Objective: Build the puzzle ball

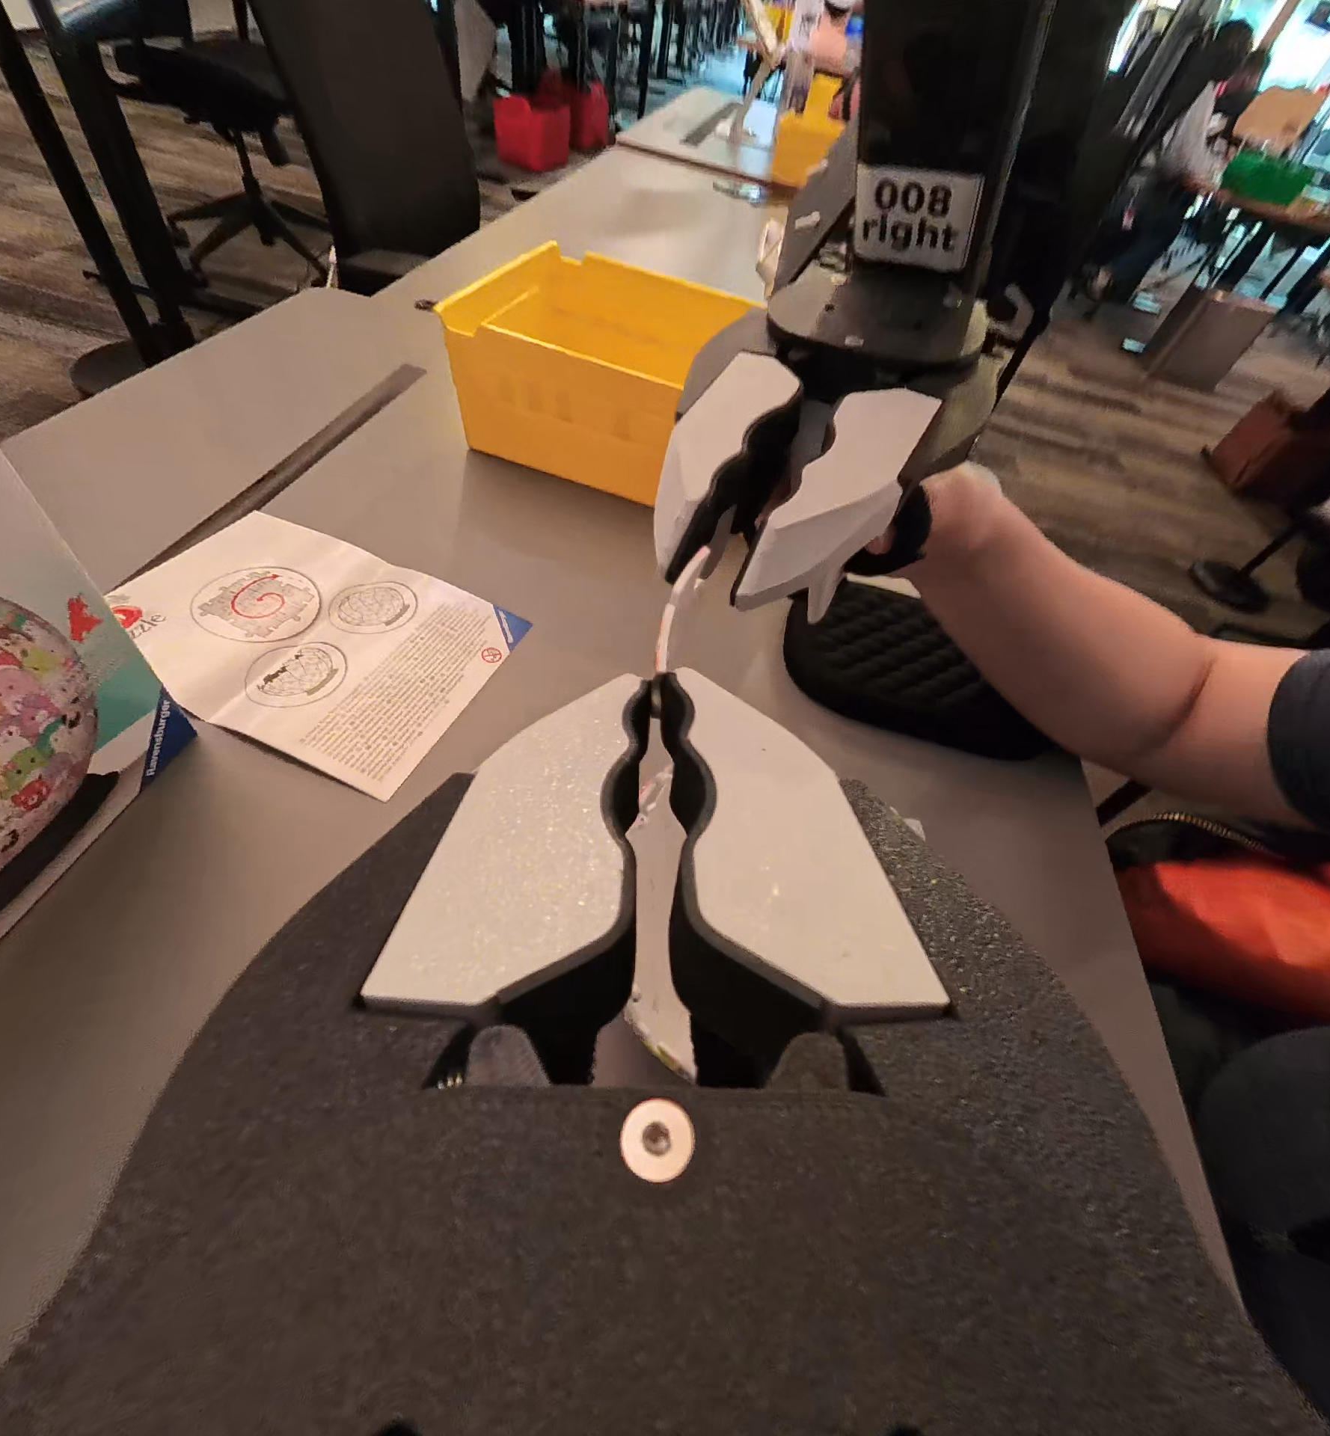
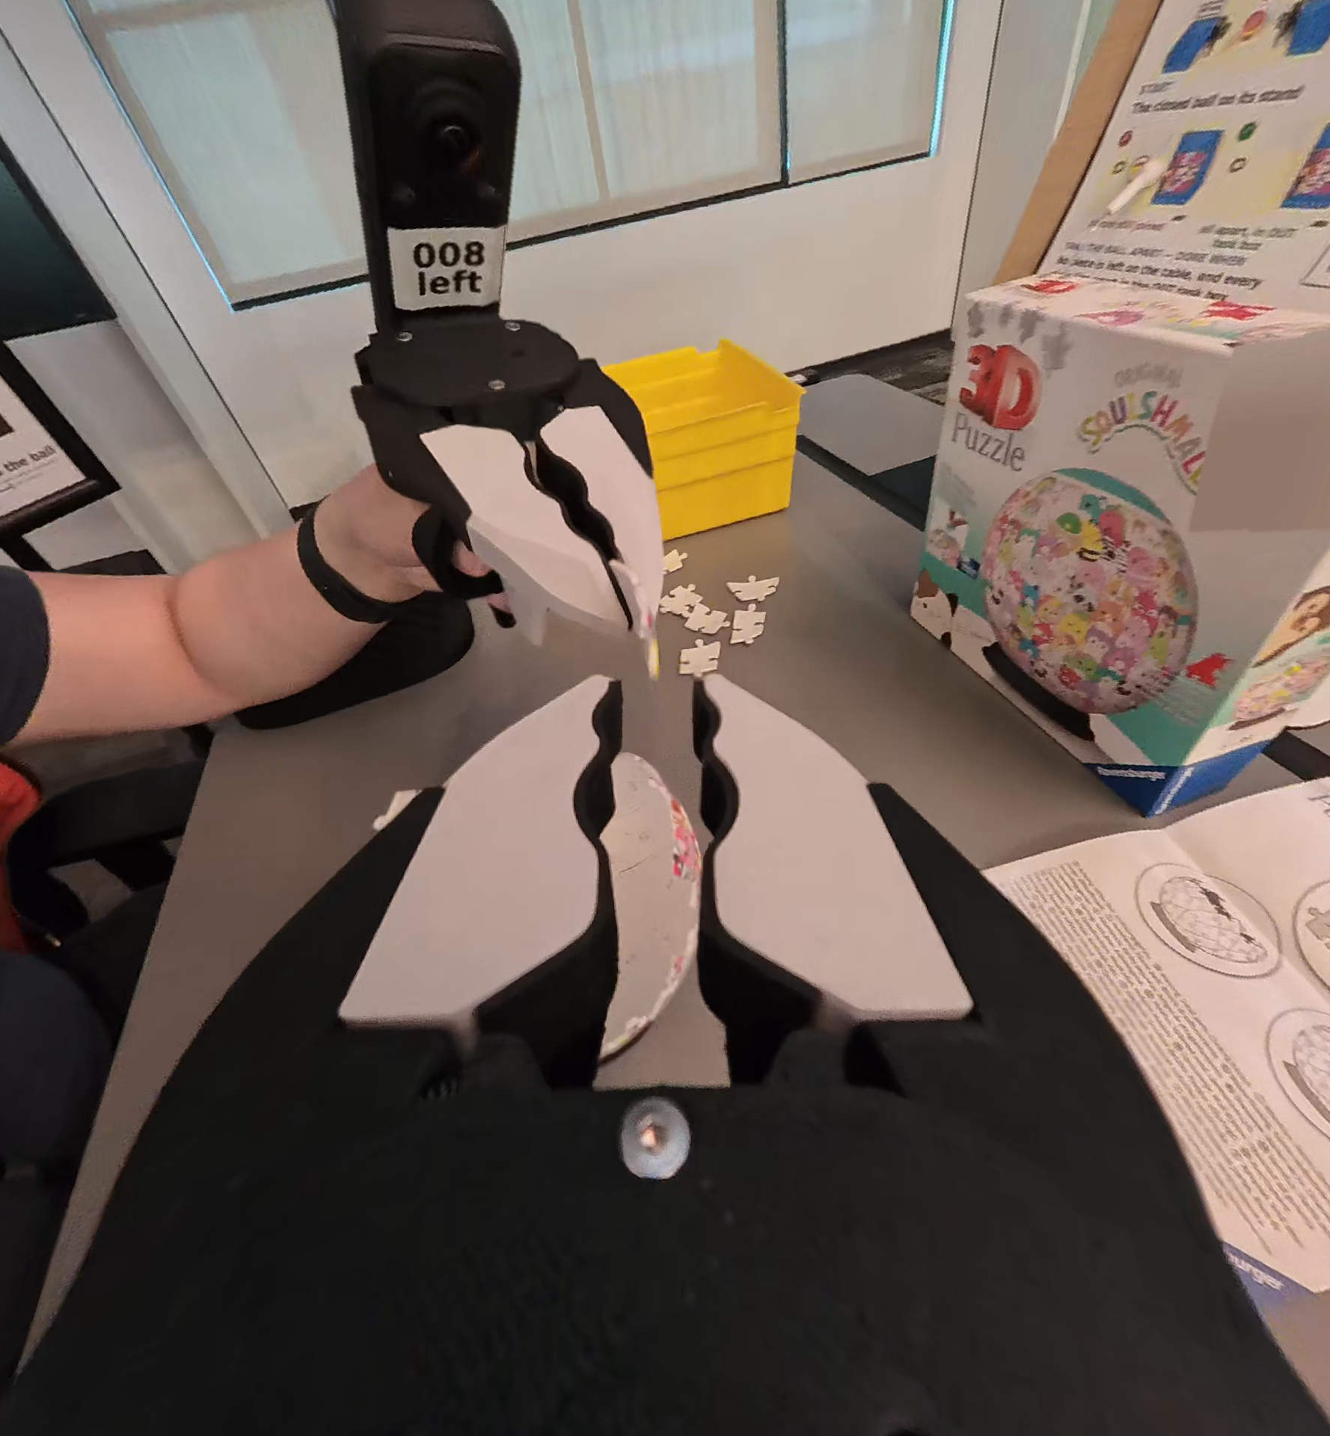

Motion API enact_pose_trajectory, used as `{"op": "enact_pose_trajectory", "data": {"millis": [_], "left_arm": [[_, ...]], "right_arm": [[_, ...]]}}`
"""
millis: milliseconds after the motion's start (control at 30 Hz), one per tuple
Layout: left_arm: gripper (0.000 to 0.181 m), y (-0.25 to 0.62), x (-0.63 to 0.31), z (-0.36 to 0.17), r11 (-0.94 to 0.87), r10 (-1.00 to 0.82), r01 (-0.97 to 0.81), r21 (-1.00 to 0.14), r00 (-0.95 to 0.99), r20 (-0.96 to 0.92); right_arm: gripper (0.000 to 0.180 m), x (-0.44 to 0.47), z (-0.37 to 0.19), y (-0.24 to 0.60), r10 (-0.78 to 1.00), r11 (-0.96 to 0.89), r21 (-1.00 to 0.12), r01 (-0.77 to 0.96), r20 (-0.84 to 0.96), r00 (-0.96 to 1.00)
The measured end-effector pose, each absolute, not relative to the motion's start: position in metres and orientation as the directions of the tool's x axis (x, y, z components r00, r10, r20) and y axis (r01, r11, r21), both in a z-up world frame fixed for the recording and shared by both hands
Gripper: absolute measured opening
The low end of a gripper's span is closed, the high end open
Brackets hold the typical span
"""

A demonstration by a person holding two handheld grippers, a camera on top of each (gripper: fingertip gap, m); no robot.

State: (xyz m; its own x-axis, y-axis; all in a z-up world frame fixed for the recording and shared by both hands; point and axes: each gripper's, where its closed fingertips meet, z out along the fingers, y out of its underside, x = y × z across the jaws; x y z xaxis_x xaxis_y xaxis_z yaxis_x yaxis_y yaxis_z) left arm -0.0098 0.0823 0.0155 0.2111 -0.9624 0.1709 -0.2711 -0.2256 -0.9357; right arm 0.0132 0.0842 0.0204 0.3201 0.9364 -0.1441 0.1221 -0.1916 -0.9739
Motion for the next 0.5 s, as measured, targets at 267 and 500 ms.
{"op": "enact_pose_trajectory", "data": {"millis": [267,500], "left_arm": [[0.002,0.081,-0.007,0.015,-0.252,-0.957,-0.195,-0.948,0.195,0.215],[0.002,0.075,-0.003,0.016,-0.278,-0.956,-0.157,-0.948,0.147,0.256]], "right_arm": [[0.016,0.001,0.021,0.088,0.924,-0.168,-0.984,0.061,-0.136,0.357],[0.004,0.001,0.032,0.084,0.926,-0.162,-0.987,0.005,-0.150,0.345]]}}
